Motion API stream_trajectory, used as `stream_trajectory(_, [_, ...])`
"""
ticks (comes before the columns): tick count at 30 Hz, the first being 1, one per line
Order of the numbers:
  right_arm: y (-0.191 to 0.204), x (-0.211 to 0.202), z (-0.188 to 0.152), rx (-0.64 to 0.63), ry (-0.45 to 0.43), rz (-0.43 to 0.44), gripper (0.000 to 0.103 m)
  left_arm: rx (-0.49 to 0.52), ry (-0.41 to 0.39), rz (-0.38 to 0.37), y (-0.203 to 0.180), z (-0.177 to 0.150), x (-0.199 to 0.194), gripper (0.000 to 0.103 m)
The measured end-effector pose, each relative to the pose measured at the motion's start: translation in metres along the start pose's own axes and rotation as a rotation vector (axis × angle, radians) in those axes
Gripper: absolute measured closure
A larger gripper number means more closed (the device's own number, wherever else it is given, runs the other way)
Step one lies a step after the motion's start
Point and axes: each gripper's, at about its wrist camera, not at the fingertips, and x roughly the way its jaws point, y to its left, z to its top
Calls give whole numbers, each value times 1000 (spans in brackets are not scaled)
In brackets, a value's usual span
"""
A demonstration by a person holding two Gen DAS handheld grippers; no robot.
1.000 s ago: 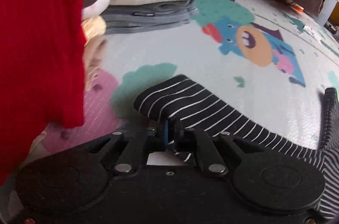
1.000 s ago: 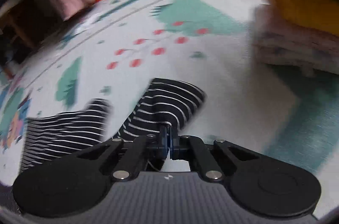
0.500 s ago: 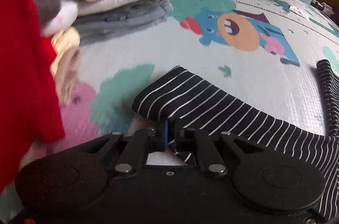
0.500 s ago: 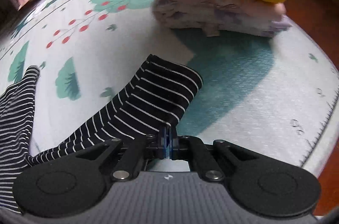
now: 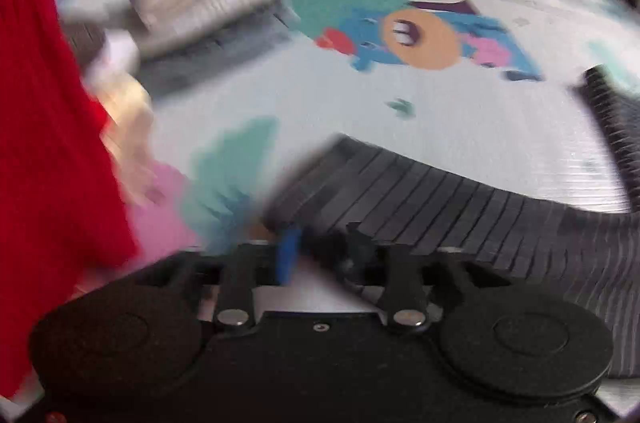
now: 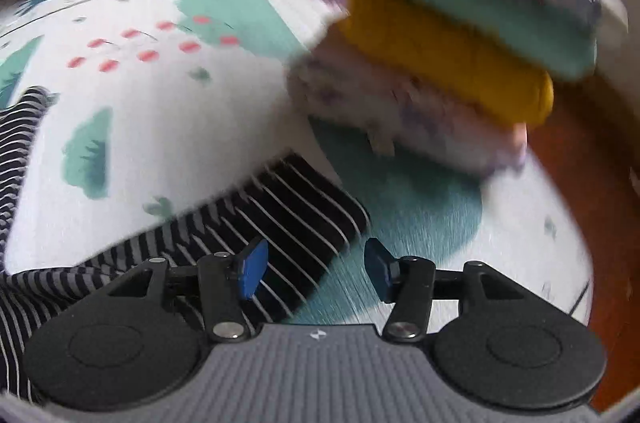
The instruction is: Fold clothes
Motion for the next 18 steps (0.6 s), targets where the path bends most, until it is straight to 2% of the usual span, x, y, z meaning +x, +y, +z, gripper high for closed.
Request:
stream_trajectory(2, [11, -9, 3, -40, -38, -9, 47, 26, -37, 49, -4, 9, -7, 61])
stream_trajectory(4, [8, -12, 8, -3, -51, -18, 43, 38, -90, 76, -12, 18, -17, 61])
stream_trajectory(6, [-6, -11, 14, 86, -36, -45, 41, 61, -136, 67, -24, 27, -27, 61])
stream_trajectory(8, [-15, -15, 19, 131, -66, -53, 41, 70, -157, -44, -37, 38, -32, 61])
stream_trajectory(11, [8, -24, 26, 23, -128, -9, 41, 116, -150, -255, -77, 57, -26, 61])
stream_trajectory(12, [20, -23, 29, 14, -125, 44, 41, 131, -143, -316, -92, 63, -22, 61])
stream_trajectory(18, [109, -21, 40, -117, -107, 379, 48, 138, -32, -541, -184, 100, 24, 61])
